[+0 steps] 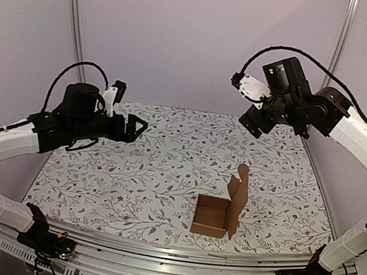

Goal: Fold the paper box

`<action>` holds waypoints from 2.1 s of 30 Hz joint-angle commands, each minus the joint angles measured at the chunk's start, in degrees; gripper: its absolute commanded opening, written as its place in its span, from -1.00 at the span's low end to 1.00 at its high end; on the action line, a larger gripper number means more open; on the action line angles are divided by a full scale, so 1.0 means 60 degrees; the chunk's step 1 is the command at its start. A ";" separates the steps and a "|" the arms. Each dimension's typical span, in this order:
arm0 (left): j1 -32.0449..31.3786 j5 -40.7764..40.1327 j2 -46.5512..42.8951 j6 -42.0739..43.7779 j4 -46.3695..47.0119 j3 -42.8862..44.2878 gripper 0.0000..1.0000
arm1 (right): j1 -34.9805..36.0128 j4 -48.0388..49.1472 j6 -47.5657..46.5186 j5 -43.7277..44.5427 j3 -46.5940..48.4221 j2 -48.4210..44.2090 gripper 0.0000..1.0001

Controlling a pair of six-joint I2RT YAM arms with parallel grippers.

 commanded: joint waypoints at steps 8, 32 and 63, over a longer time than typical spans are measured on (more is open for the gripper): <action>-0.0973 0.0867 0.2203 0.0147 0.0903 0.0929 0.99 | -0.0517 -0.0616 0.0185 -0.2337 -0.2395 -0.1998 0.98; -0.2390 0.0040 0.3967 0.0624 0.1689 0.1504 0.81 | -0.1984 -0.3419 0.1576 -0.4819 -0.1073 -0.2220 0.98; -0.2613 -0.1700 0.1674 -0.0610 0.0162 -0.0231 0.59 | -0.0772 -0.5506 0.3240 -0.7513 -0.0610 0.1149 0.25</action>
